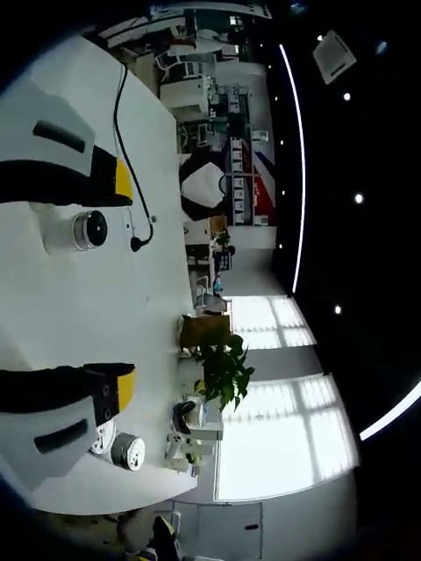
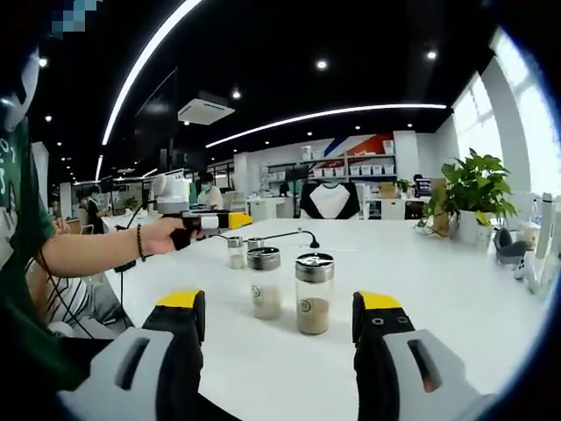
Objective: Rotate the seasoning bottle until the label or dispensing opening points toward the visible target arrow and the bottle remains upright within the marked orientation range
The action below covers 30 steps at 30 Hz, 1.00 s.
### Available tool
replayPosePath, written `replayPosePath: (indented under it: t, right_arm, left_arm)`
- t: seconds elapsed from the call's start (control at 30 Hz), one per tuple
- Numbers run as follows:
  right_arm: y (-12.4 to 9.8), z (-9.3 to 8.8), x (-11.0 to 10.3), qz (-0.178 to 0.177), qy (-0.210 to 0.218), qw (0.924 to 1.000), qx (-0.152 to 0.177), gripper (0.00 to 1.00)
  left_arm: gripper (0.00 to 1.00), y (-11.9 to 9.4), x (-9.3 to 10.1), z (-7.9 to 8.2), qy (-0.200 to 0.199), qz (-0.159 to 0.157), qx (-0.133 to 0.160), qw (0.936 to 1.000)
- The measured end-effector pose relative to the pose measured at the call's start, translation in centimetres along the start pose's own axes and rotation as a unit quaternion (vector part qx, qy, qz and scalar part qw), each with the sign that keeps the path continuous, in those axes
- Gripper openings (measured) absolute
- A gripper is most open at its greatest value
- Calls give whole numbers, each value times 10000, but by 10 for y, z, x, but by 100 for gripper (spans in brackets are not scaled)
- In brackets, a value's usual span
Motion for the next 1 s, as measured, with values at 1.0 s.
replayPosePath:
  t: [1.0]
  right_arm:
    - [-6, -2, -1, -7, 91, 10000, 2, 68]
  left_arm:
    - [56, 59, -43, -57, -864, 837, -899, 9887]
Point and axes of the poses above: the point that each gripper's makers call its tool centre point, and the gripper's own axes: y roughly forward along the fingers, x roughly to its right, z roughly out of its top, the point moved 4 cm from there along -y, roughly backward along the fingers, and after that the axes turned 8 degrees about -x, right-handed, at the moved point
